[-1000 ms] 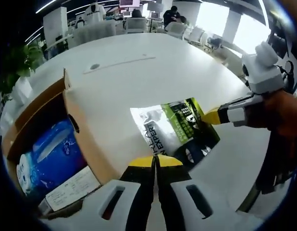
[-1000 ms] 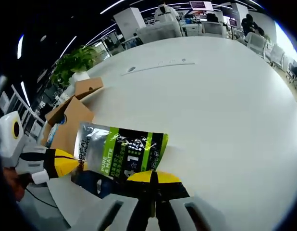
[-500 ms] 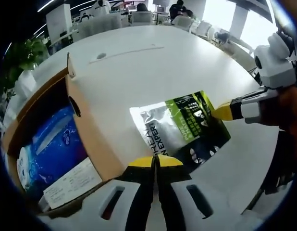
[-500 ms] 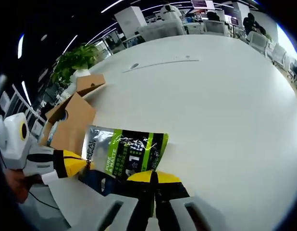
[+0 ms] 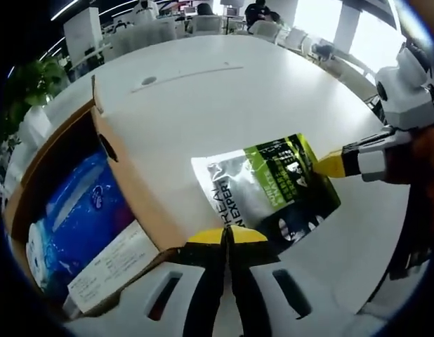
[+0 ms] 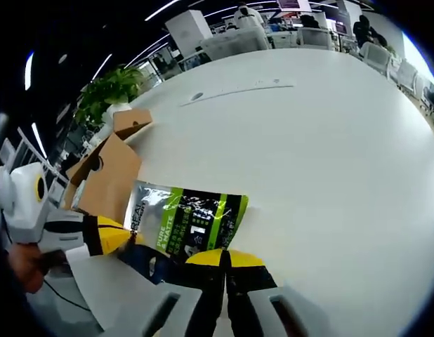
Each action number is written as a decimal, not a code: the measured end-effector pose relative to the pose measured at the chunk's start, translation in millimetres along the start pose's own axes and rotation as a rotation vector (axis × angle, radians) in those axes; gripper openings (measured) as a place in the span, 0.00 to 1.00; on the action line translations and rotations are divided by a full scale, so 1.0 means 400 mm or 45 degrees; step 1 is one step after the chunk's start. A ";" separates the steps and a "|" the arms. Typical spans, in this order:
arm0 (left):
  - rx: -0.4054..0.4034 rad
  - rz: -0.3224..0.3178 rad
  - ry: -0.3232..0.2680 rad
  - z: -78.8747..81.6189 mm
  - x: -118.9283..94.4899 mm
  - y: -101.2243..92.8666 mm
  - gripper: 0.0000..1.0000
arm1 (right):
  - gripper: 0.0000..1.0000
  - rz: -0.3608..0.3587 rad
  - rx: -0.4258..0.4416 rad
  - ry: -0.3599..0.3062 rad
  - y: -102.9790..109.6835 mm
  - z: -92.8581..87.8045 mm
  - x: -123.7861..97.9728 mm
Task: Operate the shoe box by opening the lid, removing the specified soft item, and placing it in the target area until the item is outside and the box remains undamaged.
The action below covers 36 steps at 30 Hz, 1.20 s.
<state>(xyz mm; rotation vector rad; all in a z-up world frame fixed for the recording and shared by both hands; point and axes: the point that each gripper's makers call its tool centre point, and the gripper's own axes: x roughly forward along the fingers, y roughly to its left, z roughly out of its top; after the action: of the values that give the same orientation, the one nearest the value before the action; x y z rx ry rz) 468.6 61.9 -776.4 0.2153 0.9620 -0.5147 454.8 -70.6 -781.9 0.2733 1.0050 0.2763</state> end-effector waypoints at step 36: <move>0.028 -0.055 0.046 -0.035 -0.027 0.014 0.21 | 0.00 -0.022 0.049 -0.014 0.013 -0.003 0.016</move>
<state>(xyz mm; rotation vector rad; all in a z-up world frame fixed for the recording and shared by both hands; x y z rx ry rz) 456.3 75.8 -775.4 0.2247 0.9980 -0.5627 456.6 -63.2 -785.7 0.3005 1.0017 0.2398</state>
